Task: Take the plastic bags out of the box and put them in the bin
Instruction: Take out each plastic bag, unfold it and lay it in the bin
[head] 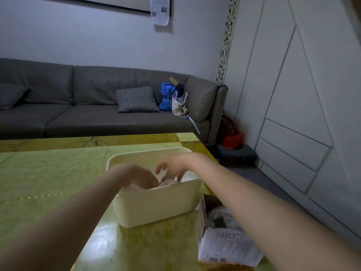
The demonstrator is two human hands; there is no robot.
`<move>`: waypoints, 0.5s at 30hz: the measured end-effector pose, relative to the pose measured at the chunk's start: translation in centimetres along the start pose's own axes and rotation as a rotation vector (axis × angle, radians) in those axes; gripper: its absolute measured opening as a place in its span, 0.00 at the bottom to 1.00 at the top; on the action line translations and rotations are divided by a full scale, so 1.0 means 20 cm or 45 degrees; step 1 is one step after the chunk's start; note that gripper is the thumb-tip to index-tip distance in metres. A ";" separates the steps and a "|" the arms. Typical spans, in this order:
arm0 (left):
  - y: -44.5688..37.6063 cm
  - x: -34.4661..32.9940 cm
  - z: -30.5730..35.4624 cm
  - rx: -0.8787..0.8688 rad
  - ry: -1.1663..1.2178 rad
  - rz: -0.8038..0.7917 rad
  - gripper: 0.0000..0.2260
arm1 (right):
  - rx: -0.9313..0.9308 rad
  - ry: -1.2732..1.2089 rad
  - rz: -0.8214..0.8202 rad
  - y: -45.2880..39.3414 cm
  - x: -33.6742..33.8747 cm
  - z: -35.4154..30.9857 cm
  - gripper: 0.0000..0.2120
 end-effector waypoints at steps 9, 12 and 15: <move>-0.07 -0.02 -0.12 -0.004 -0.048 -0.028 0.18 | -0.316 0.266 -0.139 -0.21 -0.10 0.13 0.23; -0.03 0.00 -0.13 -0.026 0.106 -0.050 0.17 | -0.285 0.290 -0.110 -0.15 -0.07 0.12 0.22; 0.03 0.05 -0.16 -0.098 0.296 0.052 0.20 | -0.189 0.157 -0.015 -0.01 -0.02 0.08 0.26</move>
Point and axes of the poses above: each hand's wrist, its own y-axis away from the middle knuckle, its own x-axis out of the back of the hand, z = x × y, the point moved 1 cm from there along -y, towards the middle knuckle, and after that the axes turned 7 degrees about x, right-handed, at the moved point
